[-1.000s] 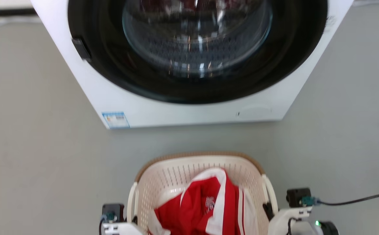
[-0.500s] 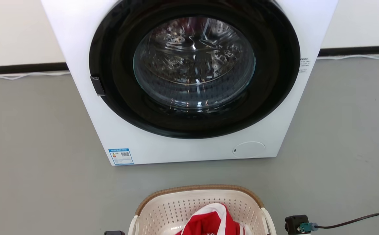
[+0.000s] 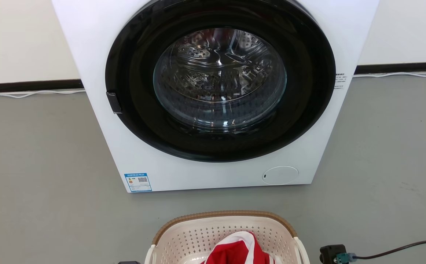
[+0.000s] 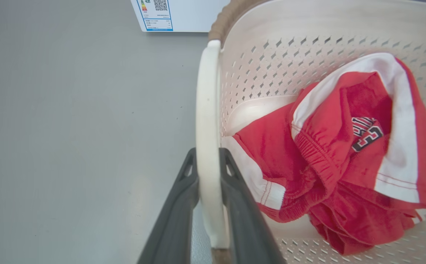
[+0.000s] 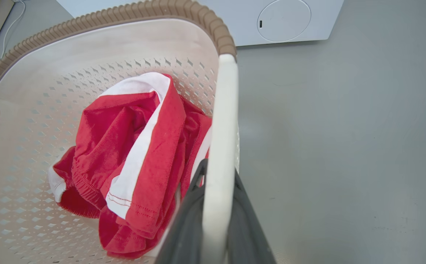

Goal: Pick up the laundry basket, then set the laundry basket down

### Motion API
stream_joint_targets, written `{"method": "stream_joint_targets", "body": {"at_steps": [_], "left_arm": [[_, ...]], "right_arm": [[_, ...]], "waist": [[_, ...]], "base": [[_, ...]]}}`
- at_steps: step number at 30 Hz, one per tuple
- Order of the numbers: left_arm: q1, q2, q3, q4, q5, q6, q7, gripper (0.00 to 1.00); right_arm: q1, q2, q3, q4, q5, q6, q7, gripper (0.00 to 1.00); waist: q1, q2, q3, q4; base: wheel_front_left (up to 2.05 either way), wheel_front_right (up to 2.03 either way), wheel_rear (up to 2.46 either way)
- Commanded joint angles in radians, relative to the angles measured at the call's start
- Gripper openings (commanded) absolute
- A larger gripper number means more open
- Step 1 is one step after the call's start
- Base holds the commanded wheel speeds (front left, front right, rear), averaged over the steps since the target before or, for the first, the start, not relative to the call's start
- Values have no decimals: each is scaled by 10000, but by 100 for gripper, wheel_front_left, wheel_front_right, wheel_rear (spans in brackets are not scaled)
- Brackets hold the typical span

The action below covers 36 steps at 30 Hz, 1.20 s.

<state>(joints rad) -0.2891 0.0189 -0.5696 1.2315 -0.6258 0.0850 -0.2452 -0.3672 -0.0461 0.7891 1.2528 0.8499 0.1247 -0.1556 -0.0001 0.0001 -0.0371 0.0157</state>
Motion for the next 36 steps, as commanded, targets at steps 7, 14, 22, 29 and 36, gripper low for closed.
{"method": "stream_joint_targets", "body": {"at_steps": [7, 14, 22, 29, 36], "left_arm": [[-117, 313, 51, 13, -187, 144, -133, 0], [-140, 313, -76, 30, -302, 146, -148, 0], [-127, 313, -193, 39, -401, 152, -157, 0], [-170, 313, -287, 17, -470, 177, -162, 0], [-291, 313, -314, -102, -494, 245, -164, 0]], "right_arm": [[-68, -41, 513, 37, 351, 60, -243, 0], [-124, -41, 778, 85, 626, 60, -346, 0], [-160, -41, 1046, 113, 875, 60, -409, 0], [-247, -41, 1277, 143, 1102, 60, -490, 0], [-454, -41, 1461, 170, 1327, 60, -573, 0]], "waist": [[1, -1, -18, -40], [1, -1, -5, -50], [1, -1, 17, -69], [1, -1, 129, -67], [1, -1, 445, -95]], "base": [[0, 0, 0], [0, 0, 0], [0, 0, 0], [0, 0, 0], [0, 0, 0]]}}
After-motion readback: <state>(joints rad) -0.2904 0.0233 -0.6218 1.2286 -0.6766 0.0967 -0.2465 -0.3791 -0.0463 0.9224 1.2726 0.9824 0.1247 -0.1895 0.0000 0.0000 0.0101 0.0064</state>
